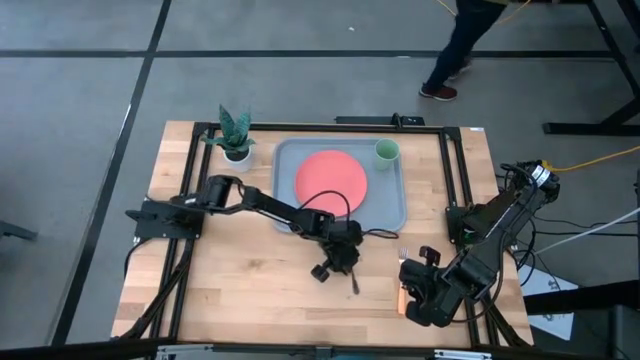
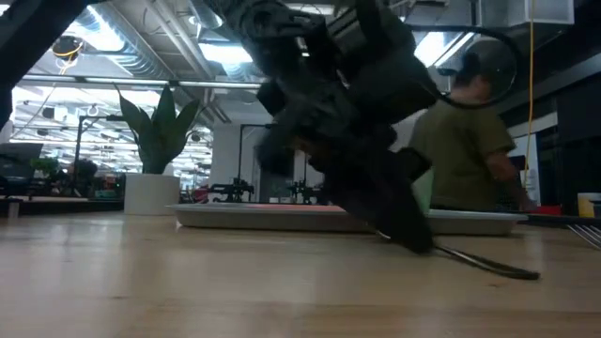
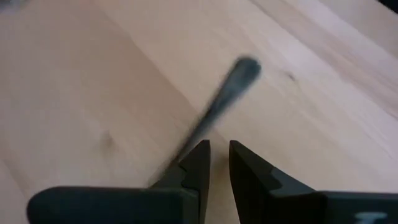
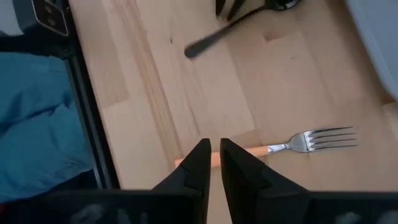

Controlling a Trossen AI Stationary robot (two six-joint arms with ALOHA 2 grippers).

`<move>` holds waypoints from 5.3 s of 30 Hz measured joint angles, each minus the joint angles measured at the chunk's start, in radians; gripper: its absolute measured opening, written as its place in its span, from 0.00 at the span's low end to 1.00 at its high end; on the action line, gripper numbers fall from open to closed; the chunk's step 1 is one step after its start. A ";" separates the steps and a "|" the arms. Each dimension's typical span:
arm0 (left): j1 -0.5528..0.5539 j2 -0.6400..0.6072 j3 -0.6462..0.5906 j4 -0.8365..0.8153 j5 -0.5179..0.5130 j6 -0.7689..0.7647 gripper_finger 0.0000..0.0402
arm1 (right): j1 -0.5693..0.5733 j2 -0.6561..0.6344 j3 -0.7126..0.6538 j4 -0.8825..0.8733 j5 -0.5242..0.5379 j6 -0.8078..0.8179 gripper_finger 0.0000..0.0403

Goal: Pick and place plate/cup/fork/spoon on tray
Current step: Put the black spoon on the blue tray to the right of the pink plate

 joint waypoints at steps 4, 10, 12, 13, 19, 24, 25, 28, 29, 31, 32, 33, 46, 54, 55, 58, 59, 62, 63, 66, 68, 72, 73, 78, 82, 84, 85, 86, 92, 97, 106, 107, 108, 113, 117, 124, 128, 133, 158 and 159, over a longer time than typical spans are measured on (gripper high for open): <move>0.012 0.029 0.006 0.098 0.002 0.017 0.13 | 0.000 0.000 0.000 -0.001 -0.002 0.034 0.10; 0.018 0.025 0.079 0.057 -0.060 0.027 0.13 | 0.005 0.000 0.000 -0.002 0.000 0.034 0.10; 0.017 0.013 0.137 -0.056 -0.081 0.027 0.13 | 0.006 0.000 0.000 -0.006 0.000 0.033 0.10; 0.014 0.011 0.176 -0.131 -0.101 0.027 0.13 | 0.010 0.000 0.000 -0.007 0.001 0.033 0.10; 0.003 -0.008 0.392 -0.862 -0.248 0.020 0.13 | 0.024 0.000 0.000 -0.009 0.023 0.033 0.10; 0.029 -0.053 0.332 -1.302 -0.234 -0.047 0.13 | 0.050 0.000 0.000 -0.008 0.070 0.034 0.10; 0.039 -0.076 0.274 -1.322 -0.224 -0.069 0.13 | 0.055 0.000 0.000 -0.007 0.075 0.034 0.10; 0.082 -0.214 0.036 -1.258 -0.170 -0.116 0.13 | 0.077 0.000 0.000 0.000 0.109 0.035 0.10; 0.097 -0.272 -0.051 -1.214 -0.158 -0.141 0.13 | 0.083 0.000 0.000 0.001 0.113 0.035 0.10; 0.126 -0.405 -0.240 -1.102 -0.158 -0.207 0.13 | 0.095 0.003 0.000 0.009 0.116 0.036 0.10; 0.140 -0.475 -0.331 -1.053 -0.166 -0.247 0.13 | 0.099 0.005 0.000 0.009 0.115 0.036 0.10; 0.154 -0.553 -0.414 -0.996 -0.179 -0.286 0.13 | 0.102 0.008 0.000 0.011 0.115 0.036 0.10; 0.313 -1.594 -1.180 -0.070 -0.290 -0.348 0.13 | 0.098 0.030 0.000 0.010 0.153 0.028 0.10; 0.333 -1.961 -1.348 -0.025 -0.340 -0.340 0.13 | 0.095 0.031 0.000 0.008 0.152 0.028 0.10; 0.333 -1.995 -1.359 -0.028 -0.354 -0.340 0.13 | 0.095 0.031 0.000 0.008 0.152 0.029 0.10; 0.333 -2.086 -1.387 -0.023 -0.371 -0.340 0.13 | 0.095 0.031 0.000 0.008 0.152 0.028 0.10; 0.333 -2.115 -1.398 -0.027 -0.379 -0.341 0.13 | 0.095 0.031 0.000 0.008 0.152 0.029 0.10; 0.333 -2.193 -1.416 -0.026 -0.412 -0.349 0.13 | 0.095 0.031 0.000 0.008 0.152 0.029 0.10; 0.333 -2.215 -1.423 -0.024 -0.417 -0.353 0.13 | 0.095 0.031 0.000 0.008 0.154 0.028 0.10; 0.333 -2.262 -1.453 -0.020 -0.419 -0.356 0.13 | 0.095 0.031 0.000 0.008 0.175 0.028 0.10; 0.332 -2.259 -1.467 -0.006 -0.428 -0.367 0.13 | 0.095 0.031 0.000 0.007 0.193 0.028 0.10; 0.332 -2.256 -1.468 -0.004 -0.437 -0.367 0.13 | 0.095 0.031 0.000 0.000 0.235 0.028 0.10; 0.332 -2.260 -1.468 -0.001 -0.441 -0.367 0.13 | 0.095 0.031 0.000 -0.006 0.262 0.028 0.10; 0.332 -2.260 -1.484 0.076 -0.452 -0.348 0.13 | 0.055 0.031 0.000 -0.053 0.393 0.027 0.10; 0.332 -2.260 -1.526 0.171 -0.460 -0.338 0.13 | -0.029 0.044 0.000 -0.072 0.324 0.025 0.10; 0.332 -2.255 -1.527 0.167 -0.462 -0.337 0.13 | -0.079 0.065 0.000 -0.077 0.256 -0.010 0.10; 0.332 -2.256 -1.527 0.167 -0.463 -0.340 0.13 | -0.105 0.077 0.000 -0.076 0.233 -0.043 0.10; 0.332 -2.257 -1.527 0.167 -0.464 -0.341 0.13 | -0.129 0.090 0.000 -0.076 0.216 -0.083 0.10; 0.332 -2.257 -1.527 0.166 -0.463 -0.342 0.13 | -0.267 0.179 0.000 -0.038 0.142 -0.323 0.10; 0.332 -2.256 -1.527 0.165 -0.463 -0.342 0.13 | -0.352 0.241 0.000 0.061 0.014 -0.505 0.10; 0.332 -2.256 -1.527 0.164 -0.461 -0.341 0.13 | -0.415 0.316 0.000 0.207 -0.134 -0.627 0.10; 0.332 -2.256 -1.527 0.164 -0.461 -0.341 0.13 | -0.420 0.323 0.000 0.211 -0.140 -0.629 0.10; 0.332 -2.256 -1.527 0.164 -0.461 -0.341 0.13 | -0.427 0.333 0.000 0.209 -0.152 -0.632 0.10; 0.332 -2.256 -1.527 0.164 -0.460 -0.340 0.13 | -0.444 0.393 0.000 0.195 -0.182 -0.697 0.10; 0.332 -2.256 -1.527 0.164 -0.460 -0.341 0.13 | -0.459 0.406 0.000 0.187 -0.206 -0.733 0.10; 0.332 -2.256 -1.527 0.164 -0.459 -0.341 0.13 | -0.467 0.406 0.000 0.078 -0.204 -0.672 0.10; 0.332 -2.256 -1.527 0.164 -0.459 -0.341 0.13 | -0.463 0.406 0.000 0.046 -0.173 -0.637 0.10; 0.332 -2.256 -1.527 0.164 -0.458 -0.341 0.13 | -0.461 0.406 0.000 0.055 -0.173 -0.666 0.10; 0.332 -2.256 -1.527 0.164 -0.457 -0.340 0.14 | -0.423 0.406 0.016 0.135 -0.074 -0.545 0.10; 0.332 -2.256 -1.527 0.164 -0.457 -0.340 0.13 | -0.421 0.406 0.016 0.136 -0.068 -0.545 0.10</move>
